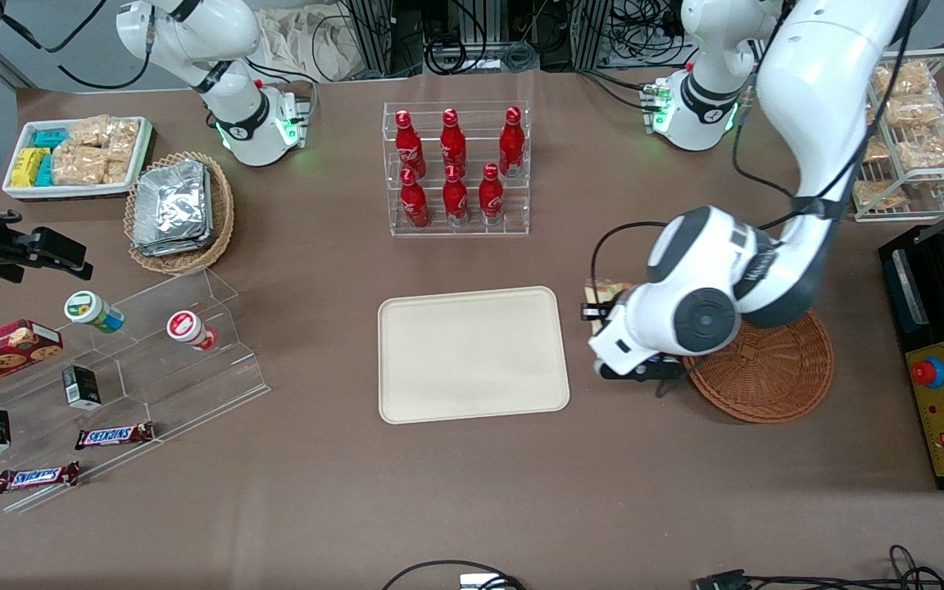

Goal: Place sandwich from basket to tray
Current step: 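Lift the sandwich out of the basket and carry it toward the tray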

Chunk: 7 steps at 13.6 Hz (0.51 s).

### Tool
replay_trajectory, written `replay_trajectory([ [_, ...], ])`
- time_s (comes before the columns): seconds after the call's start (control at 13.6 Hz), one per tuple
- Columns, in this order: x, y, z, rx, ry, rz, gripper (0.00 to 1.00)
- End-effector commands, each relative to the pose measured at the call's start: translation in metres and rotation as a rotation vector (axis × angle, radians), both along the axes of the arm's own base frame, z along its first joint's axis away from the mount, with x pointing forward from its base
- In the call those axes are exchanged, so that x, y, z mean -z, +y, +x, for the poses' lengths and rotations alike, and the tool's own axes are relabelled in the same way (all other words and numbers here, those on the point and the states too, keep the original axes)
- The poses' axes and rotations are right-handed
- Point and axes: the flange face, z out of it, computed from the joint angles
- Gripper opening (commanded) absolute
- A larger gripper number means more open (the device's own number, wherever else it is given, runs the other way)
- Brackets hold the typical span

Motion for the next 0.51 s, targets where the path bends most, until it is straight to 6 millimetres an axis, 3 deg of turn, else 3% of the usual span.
replay_trajectory([
  [0.0, 0.017, -0.035, -0.001, -0.004, -0.035, 0.012, 0.32],
  [0.22, 0.051, -0.042, 0.0, -0.019, -0.048, 0.058, 0.32],
  [0.37, 0.064, -0.074, -0.015, 0.027, -0.066, 0.055, 0.32],
  [0.44, 0.079, -0.079, -0.016, 0.021, -0.06, 0.051, 0.32],
])
